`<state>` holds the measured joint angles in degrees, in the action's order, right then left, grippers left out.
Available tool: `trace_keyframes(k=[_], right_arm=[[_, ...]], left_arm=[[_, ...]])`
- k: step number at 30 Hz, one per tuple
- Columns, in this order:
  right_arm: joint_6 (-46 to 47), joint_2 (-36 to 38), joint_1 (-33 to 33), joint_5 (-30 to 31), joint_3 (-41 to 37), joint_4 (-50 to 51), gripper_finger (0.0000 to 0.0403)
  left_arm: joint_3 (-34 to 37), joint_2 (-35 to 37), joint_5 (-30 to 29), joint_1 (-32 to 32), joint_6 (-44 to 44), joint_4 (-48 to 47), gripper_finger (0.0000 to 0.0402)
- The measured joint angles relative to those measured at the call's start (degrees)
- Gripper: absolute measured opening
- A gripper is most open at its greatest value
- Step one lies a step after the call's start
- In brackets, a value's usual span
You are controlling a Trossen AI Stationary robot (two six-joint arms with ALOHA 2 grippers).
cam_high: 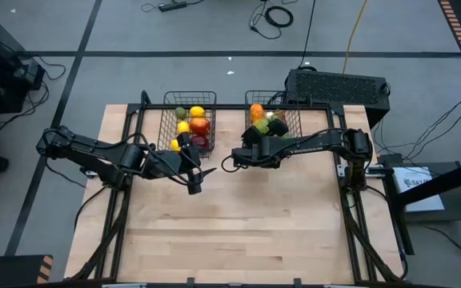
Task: Sort produce into baskets
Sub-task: Put the green chayote into the right mesh basket, then return to Home Position
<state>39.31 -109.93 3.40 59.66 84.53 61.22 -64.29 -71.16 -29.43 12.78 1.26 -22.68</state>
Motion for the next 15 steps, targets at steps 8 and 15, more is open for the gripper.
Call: trace_keyframes(k=[8, 15], right_arm=[[-2.7, 0.0, -1.9, -0.1, 0.0, 0.0, 0.0364], [8.7, 7.3, -8.9, 3.6, 0.3, 14.7, 0.0334]], left_arm=[[0.0, 0.0, 0.0, 0.0, -0.2, -0.1, 0.0290], [0.0, 0.0, -1.1, 0.1, 1.1, -0.8, 0.0290]])
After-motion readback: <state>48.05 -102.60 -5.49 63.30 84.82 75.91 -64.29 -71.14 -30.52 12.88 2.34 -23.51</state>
